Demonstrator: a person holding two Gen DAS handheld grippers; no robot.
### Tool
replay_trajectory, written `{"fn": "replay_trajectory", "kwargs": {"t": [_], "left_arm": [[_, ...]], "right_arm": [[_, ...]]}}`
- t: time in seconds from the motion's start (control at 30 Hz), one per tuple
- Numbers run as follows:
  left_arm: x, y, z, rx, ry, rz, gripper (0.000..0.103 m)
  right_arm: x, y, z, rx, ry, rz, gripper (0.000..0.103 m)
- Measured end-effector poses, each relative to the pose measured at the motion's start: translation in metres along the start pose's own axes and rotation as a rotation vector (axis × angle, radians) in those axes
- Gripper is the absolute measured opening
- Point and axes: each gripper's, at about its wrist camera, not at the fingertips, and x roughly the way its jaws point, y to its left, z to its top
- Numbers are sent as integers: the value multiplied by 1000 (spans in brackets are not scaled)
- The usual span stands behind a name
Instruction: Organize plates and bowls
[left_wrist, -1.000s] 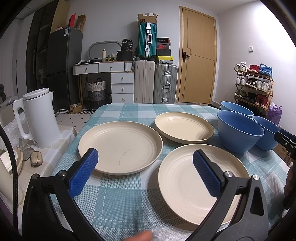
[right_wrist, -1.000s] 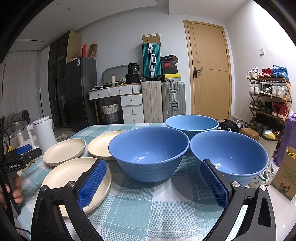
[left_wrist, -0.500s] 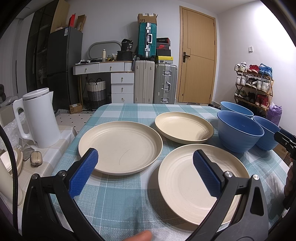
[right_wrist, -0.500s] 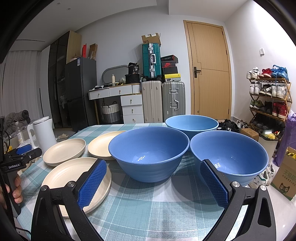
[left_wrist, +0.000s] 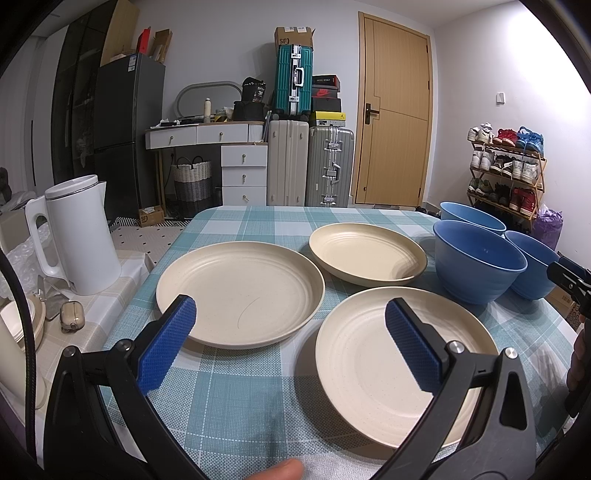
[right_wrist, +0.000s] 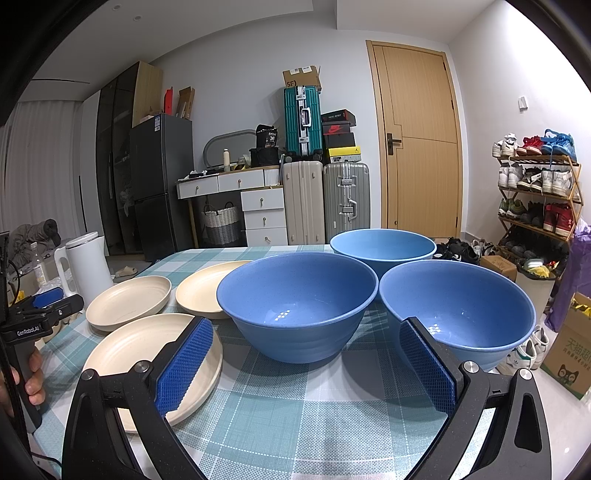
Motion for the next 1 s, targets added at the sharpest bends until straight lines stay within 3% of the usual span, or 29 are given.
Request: {"fn": "replay_trajectory", "kwargs": {"t": [0.77, 1.0], "left_arm": [[6, 7, 6, -24, 46, -8, 102], [5, 17, 21, -29, 92, 45, 102]], "right_arm": [[6, -1, 8, 9, 59, -9, 103], [1, 13, 28, 7, 66, 34, 103]]}}
